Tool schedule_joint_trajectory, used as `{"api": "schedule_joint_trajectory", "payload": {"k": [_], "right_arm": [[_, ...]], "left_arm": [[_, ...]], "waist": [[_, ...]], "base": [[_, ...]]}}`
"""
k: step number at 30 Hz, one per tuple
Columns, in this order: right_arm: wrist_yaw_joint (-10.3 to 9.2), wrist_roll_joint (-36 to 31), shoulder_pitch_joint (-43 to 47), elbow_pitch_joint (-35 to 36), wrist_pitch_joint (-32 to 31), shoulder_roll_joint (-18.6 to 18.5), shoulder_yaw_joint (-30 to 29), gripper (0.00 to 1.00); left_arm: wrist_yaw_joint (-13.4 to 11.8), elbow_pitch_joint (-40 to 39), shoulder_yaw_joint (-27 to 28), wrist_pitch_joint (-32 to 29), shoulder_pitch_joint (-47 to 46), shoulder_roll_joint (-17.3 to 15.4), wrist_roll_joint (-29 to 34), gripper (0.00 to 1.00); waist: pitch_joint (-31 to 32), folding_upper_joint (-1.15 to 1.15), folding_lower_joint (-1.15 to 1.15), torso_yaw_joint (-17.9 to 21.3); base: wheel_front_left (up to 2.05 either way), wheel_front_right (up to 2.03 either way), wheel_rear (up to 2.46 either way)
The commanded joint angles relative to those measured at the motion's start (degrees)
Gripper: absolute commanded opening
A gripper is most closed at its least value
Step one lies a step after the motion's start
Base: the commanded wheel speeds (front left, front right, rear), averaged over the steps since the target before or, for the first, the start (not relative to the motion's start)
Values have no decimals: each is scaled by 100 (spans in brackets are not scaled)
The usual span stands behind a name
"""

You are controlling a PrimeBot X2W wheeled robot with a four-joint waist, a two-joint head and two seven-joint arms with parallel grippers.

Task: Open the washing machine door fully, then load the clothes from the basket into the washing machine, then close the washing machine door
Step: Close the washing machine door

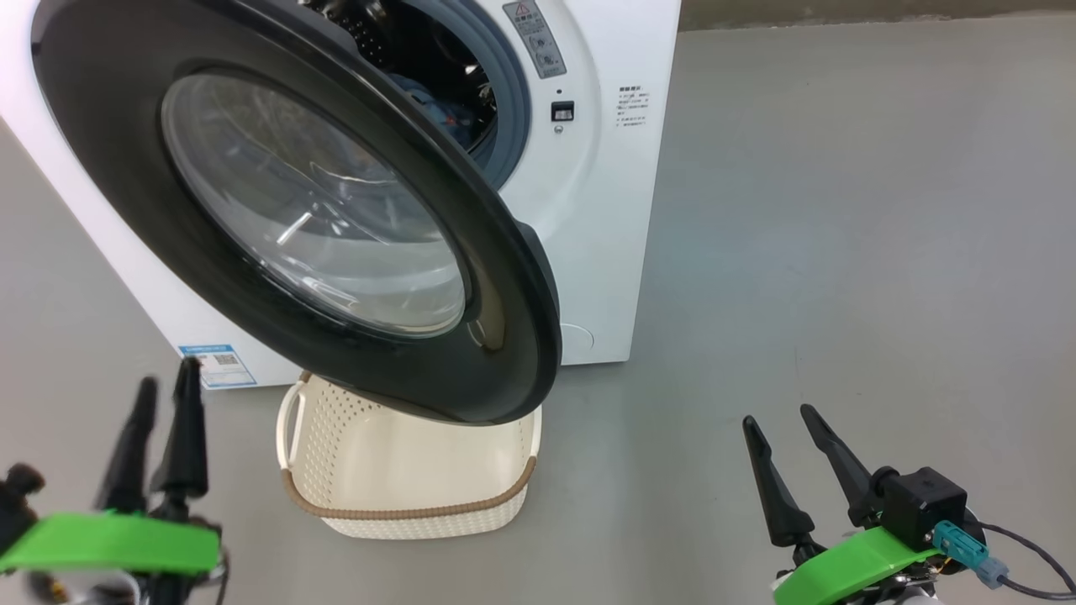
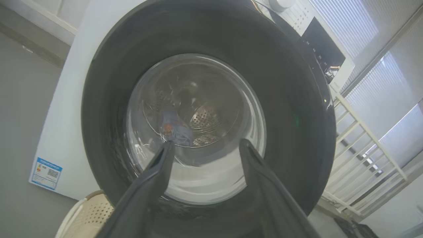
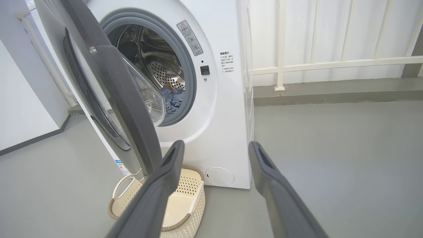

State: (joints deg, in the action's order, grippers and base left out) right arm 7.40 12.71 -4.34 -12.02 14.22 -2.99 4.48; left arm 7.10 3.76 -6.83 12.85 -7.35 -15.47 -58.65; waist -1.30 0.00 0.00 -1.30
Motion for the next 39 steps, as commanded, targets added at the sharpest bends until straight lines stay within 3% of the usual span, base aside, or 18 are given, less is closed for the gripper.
{"api": "schedule_joint_trajectory", "payload": {"k": [1,5,10,14,24,39], "right_arm": [[9,-66,13,162,23,12,127,100],[9,-72,30,192,24,12,110,100],[9,-79,41,236,27,12,98,100],[9,-92,24,253,32,12,96,100],[9,-148,12,349,47,12,82,100],[9,-195,-20,379,66,12,67,100]], "left_arm": [[38,-60,192,73,-99,-227,188,100],[-2,211,348,207,-90,-312,1419,100],[-70,16,699,213,71,-120,2833,100],[-49,-83,837,214,296,65,3561,100],[-20,-188,1021,214,865,705,4209,100],[29,-139,1064,215,1016,910,4515,100]], "waist": [[2,0,0,1],[-7,0,0,-1],[-32,0,0,16],[-45,0,0,44],[-83,0,0,107],[-121,0,0,164]], "base": [[0,0,0],[0,0,0],[0,0,0],[0,0,0],[0,0,0],[0,0,0]]}}
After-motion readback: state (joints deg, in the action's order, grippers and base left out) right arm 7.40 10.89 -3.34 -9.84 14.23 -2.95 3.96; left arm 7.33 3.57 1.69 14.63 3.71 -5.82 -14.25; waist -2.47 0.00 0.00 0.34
